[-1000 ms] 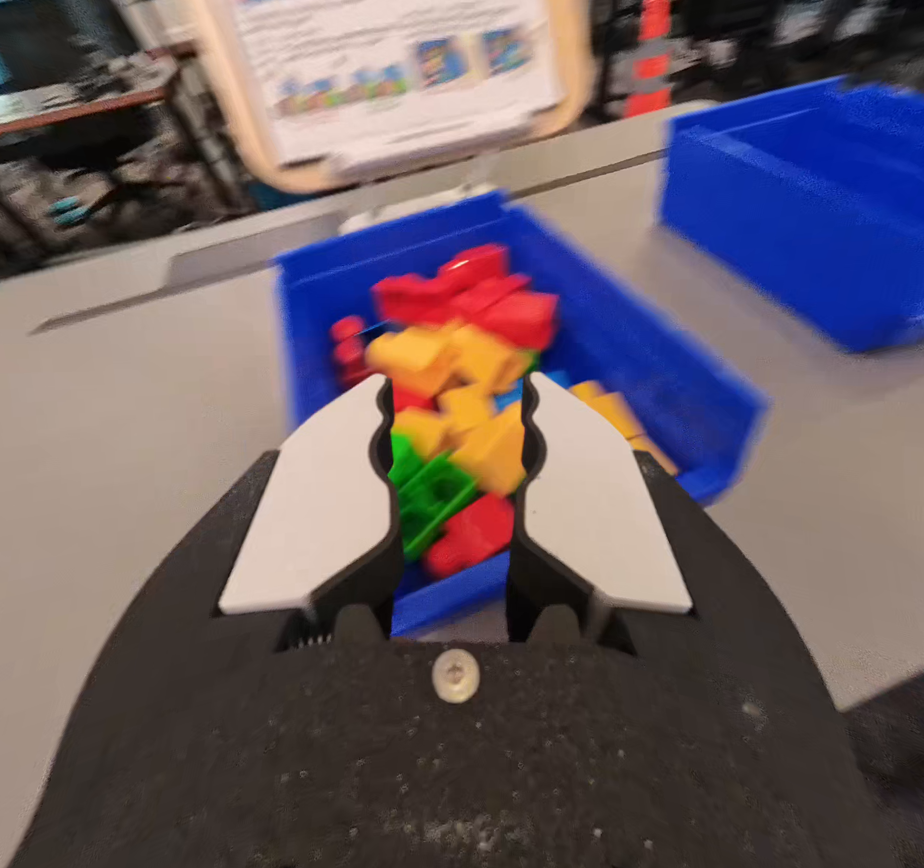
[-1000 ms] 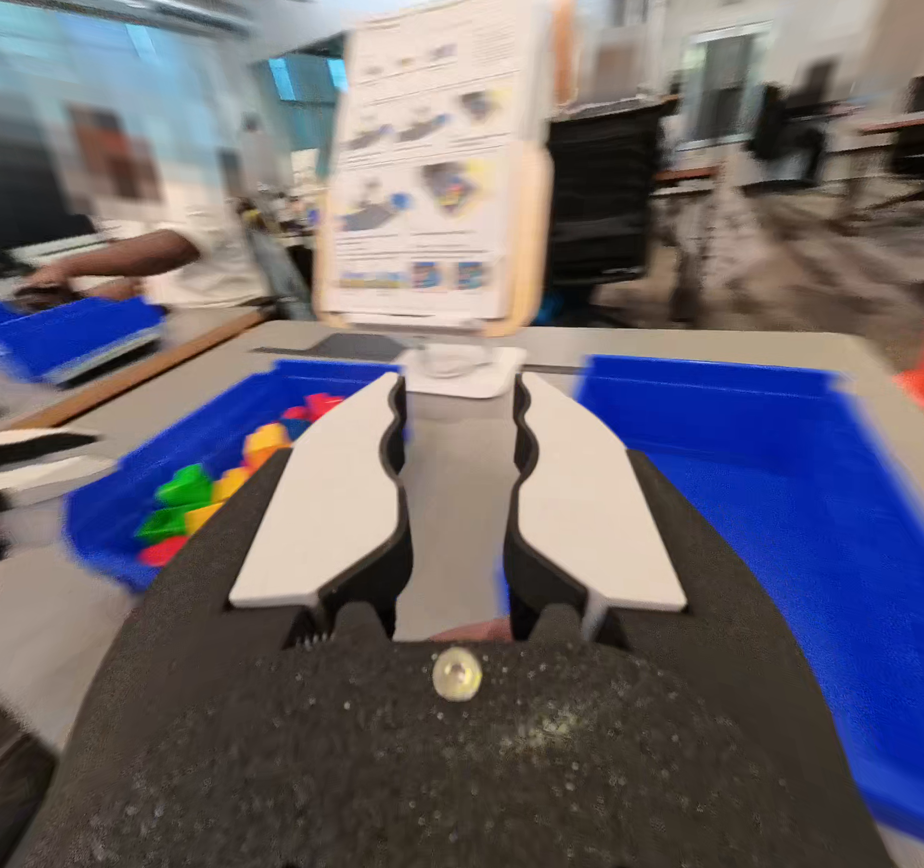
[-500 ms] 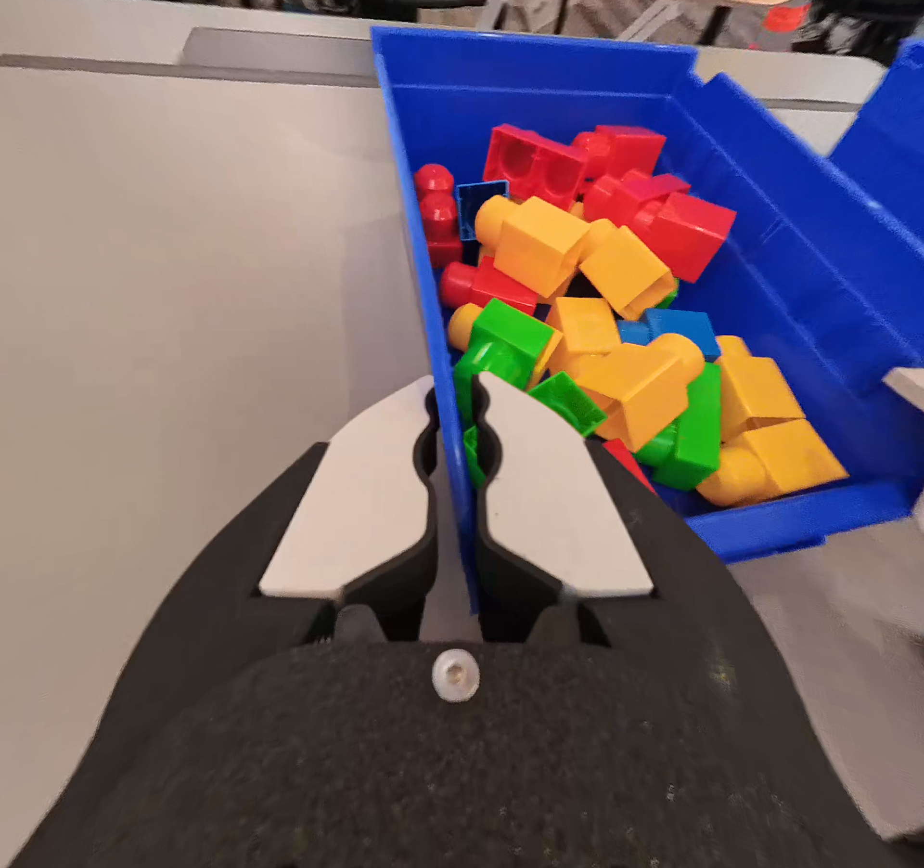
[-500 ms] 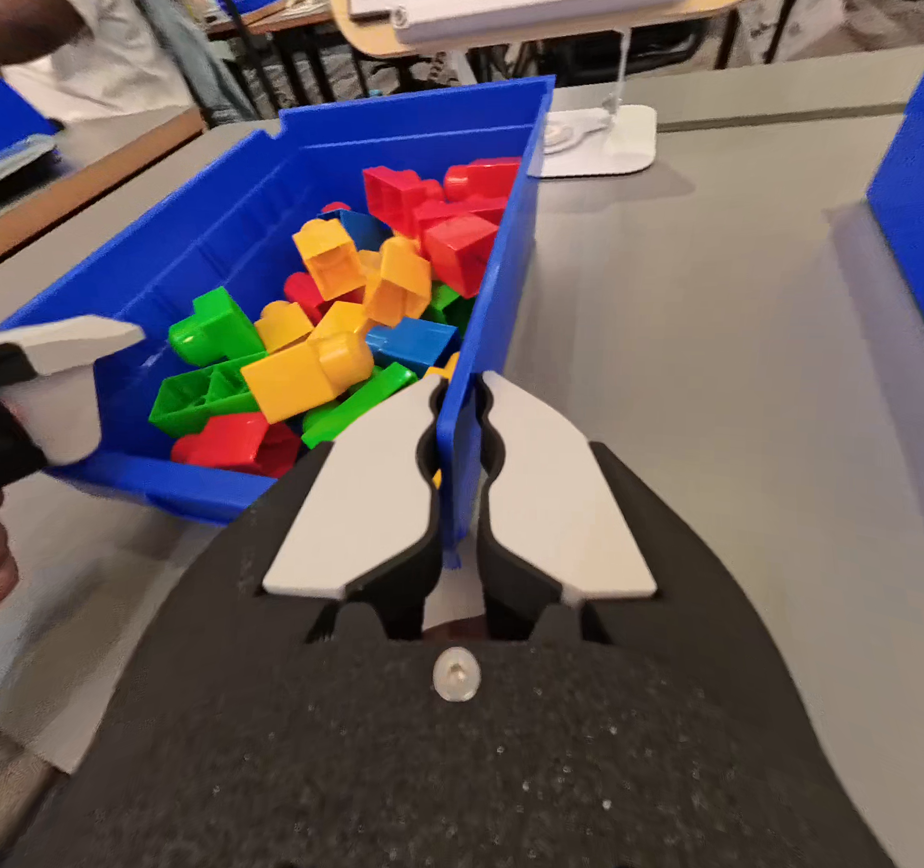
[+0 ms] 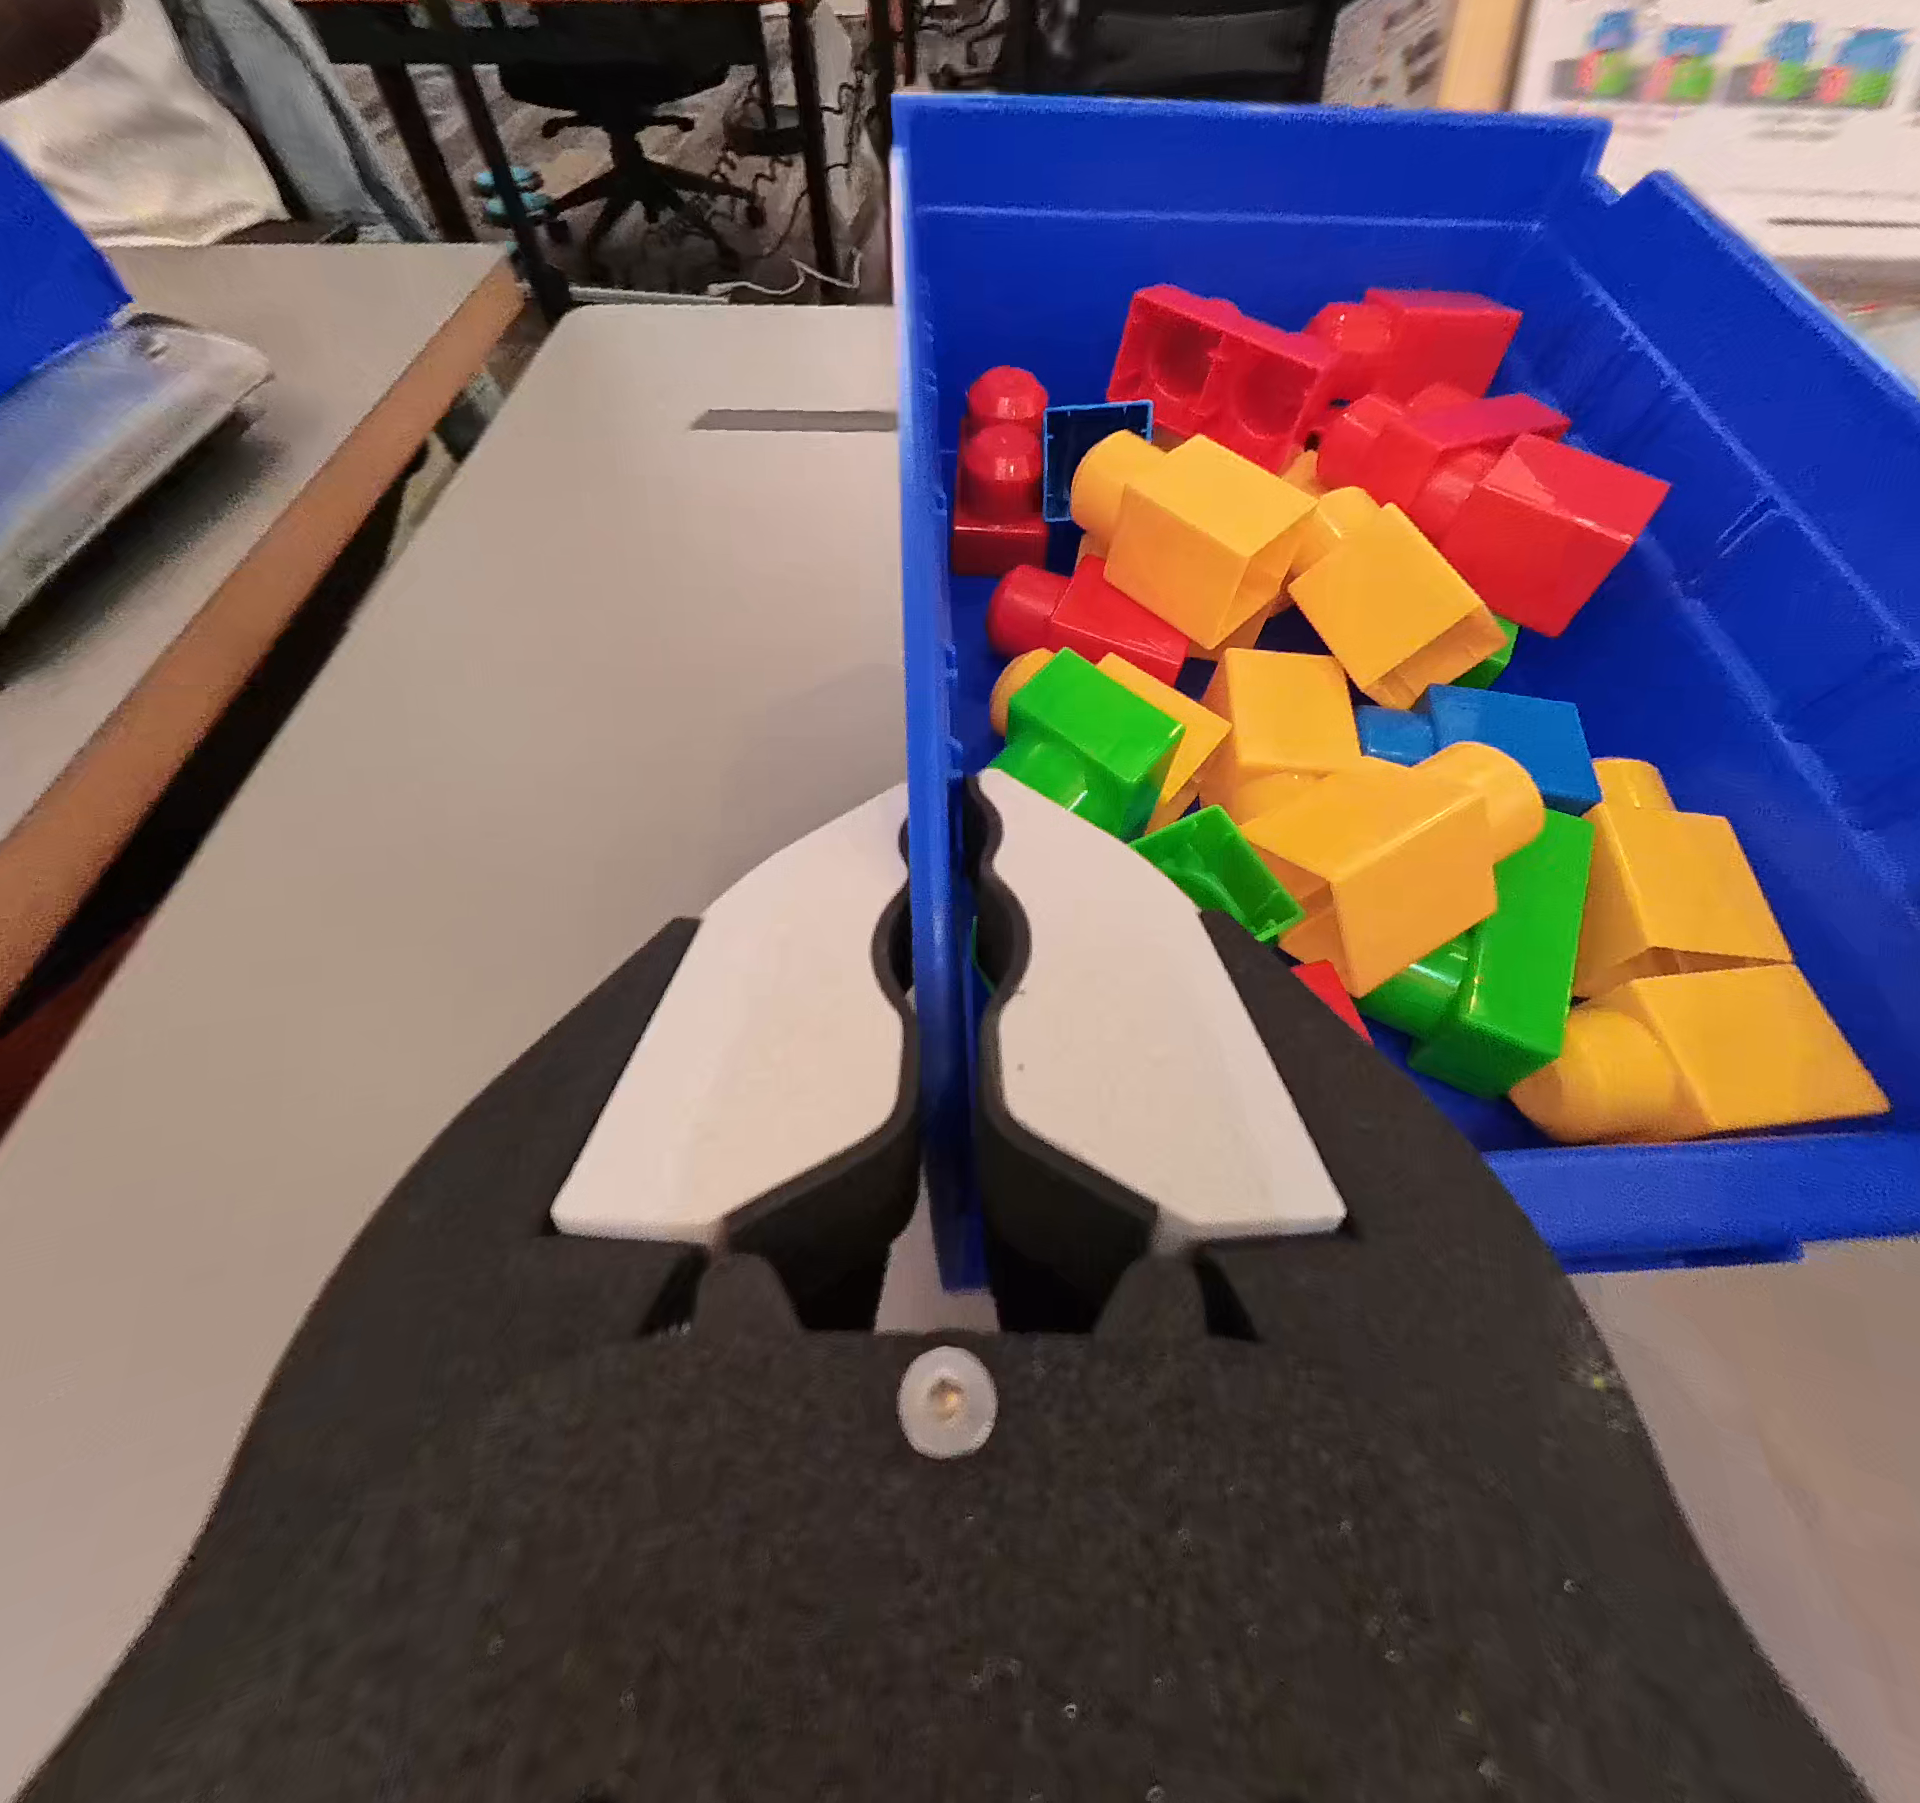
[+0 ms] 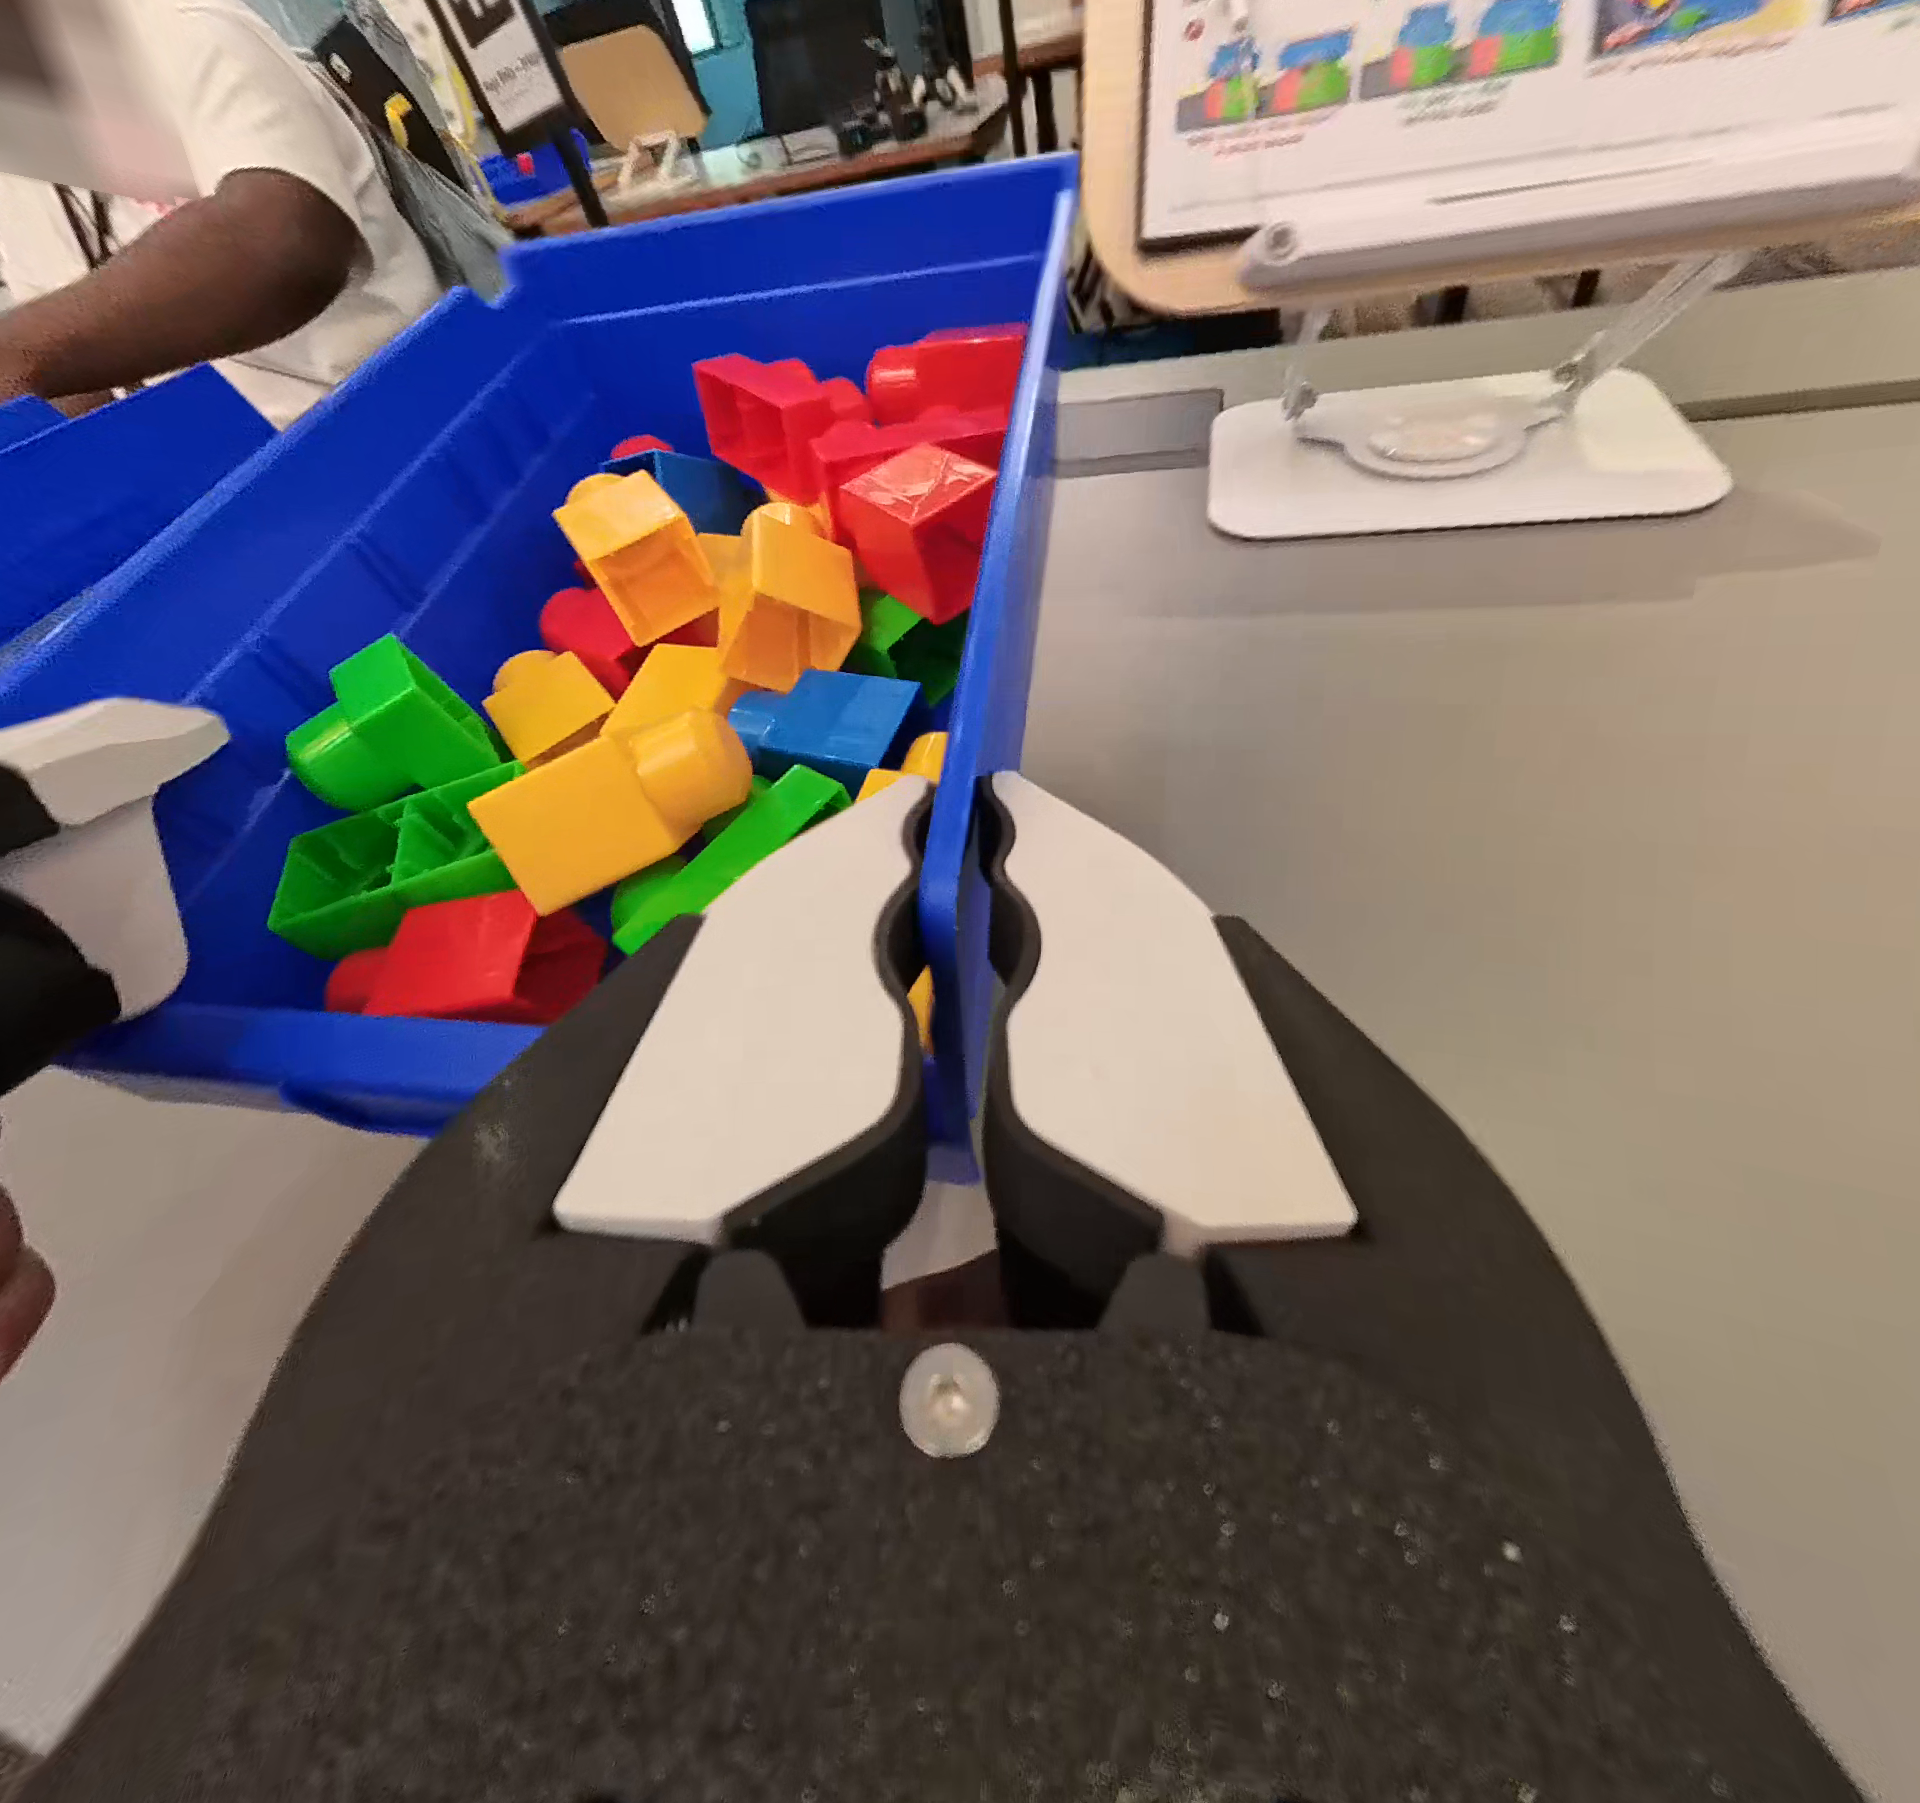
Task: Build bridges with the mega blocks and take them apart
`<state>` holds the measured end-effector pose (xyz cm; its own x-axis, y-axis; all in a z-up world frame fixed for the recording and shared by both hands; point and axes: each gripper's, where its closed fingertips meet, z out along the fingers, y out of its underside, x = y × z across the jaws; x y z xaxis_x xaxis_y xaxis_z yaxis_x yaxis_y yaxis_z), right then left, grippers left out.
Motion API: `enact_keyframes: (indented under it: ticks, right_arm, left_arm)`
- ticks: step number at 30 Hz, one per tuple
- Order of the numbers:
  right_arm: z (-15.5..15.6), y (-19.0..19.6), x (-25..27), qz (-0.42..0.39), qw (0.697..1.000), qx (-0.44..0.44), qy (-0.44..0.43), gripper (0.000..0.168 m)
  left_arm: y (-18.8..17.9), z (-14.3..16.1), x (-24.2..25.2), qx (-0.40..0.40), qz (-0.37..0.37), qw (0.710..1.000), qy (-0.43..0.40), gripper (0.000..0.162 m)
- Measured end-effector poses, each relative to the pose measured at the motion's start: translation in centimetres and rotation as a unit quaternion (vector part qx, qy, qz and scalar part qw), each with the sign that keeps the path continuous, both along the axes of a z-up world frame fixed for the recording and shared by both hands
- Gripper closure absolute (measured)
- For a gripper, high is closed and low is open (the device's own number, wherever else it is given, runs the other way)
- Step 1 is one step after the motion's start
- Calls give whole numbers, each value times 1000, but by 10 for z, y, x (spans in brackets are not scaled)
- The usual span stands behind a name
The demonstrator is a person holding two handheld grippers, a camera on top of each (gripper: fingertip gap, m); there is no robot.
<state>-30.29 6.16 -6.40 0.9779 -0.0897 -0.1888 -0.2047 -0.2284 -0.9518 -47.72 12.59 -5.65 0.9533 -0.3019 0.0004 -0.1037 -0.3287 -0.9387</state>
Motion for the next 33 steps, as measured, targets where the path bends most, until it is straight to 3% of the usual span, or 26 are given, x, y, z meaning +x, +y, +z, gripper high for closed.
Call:
enact_keyframes:
  ticks: [5,10,15,17,18,20,24,28,33]
  right_arm:
    - [-17,34,-46,12,999,-34,-8,163]
    - [-54,42,-49,12,998,-63,-26,162]
    - [-53,44,-49,32,998,-49,-22,158]
    - [-52,42,-53,75,995,-54,-32,149]
    - [-49,38,-52,93,994,-53,-35,142]
    - [-31,23,-48,142,989,-36,-33,139]
    - [12,-25,-13,229,971,7,-74,135]
    - [26,-75,58,283,950,33,-127,138]
    - [7,-135,144,342,933,49,-105,135]
  left_arm:
    - [30,-22,-51,-33,10,999,-11,159]
    - [43,-61,-56,-59,-7,998,-8,159]
    - [49,-62,-53,-54,0,998,-20,158]
    - [49,-62,-54,-56,0,998,-30,157]
    - [48,-61,-55,-58,4,998,-34,147]
    - [43,-51,-62,-50,28,998,-40,131]
    - [17,-6,-70,-14,62,996,-59,125]
    - [-34,26,-12,9,-31,994,-104,123]
    - [-101,10,60,23,-110,987,-116,115]
